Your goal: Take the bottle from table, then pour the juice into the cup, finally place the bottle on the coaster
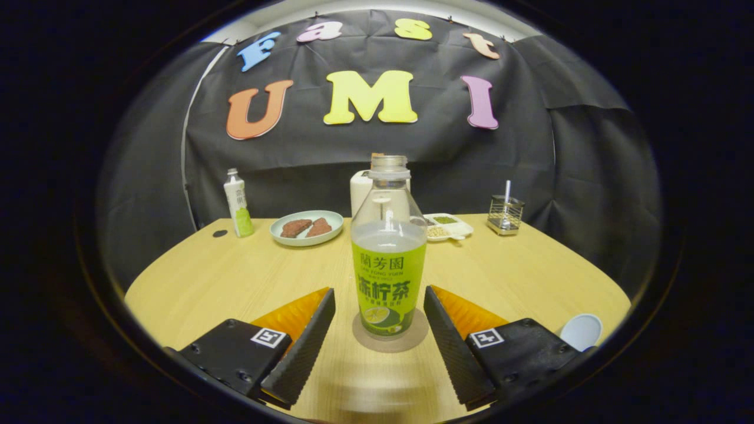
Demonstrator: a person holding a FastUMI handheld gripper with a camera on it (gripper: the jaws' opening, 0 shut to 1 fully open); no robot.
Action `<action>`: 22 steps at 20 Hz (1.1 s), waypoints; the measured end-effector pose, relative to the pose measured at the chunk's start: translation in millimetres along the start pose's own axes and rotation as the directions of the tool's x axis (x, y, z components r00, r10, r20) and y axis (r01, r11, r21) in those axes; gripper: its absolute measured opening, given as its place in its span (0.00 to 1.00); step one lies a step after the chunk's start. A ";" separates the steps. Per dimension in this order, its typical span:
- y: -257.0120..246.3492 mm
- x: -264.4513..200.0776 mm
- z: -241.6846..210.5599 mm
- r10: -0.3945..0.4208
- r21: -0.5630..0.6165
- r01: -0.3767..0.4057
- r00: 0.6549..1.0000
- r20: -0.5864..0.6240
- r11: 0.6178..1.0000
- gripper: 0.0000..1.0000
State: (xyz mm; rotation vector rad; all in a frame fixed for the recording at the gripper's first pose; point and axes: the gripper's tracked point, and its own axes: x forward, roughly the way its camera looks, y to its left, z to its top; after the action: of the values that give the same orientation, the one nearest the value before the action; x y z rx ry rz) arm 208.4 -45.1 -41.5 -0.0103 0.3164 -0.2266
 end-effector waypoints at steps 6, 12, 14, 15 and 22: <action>-8.0 -72.9 7.3 -0.036 -0.037 0.040 0.995 0.095 0.999 0.98; -10.9 -139.0 14.6 -0.035 -0.027 0.041 0.979 0.200 0.999 0.99; -11.7 -158.9 15.0 -0.028 -0.021 0.034 0.974 0.225 0.999 0.99; -12.3 -167.0 15.4 -0.024 -0.016 0.029 0.970 0.243 0.999 0.99; -20.9 -205.9 -3.6 -0.016 0.012 0.013 0.964 0.265 1.000 1.00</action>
State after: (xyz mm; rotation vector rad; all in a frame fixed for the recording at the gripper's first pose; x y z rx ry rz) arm 12.2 -19.6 19.3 -0.0325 0.0478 -0.2387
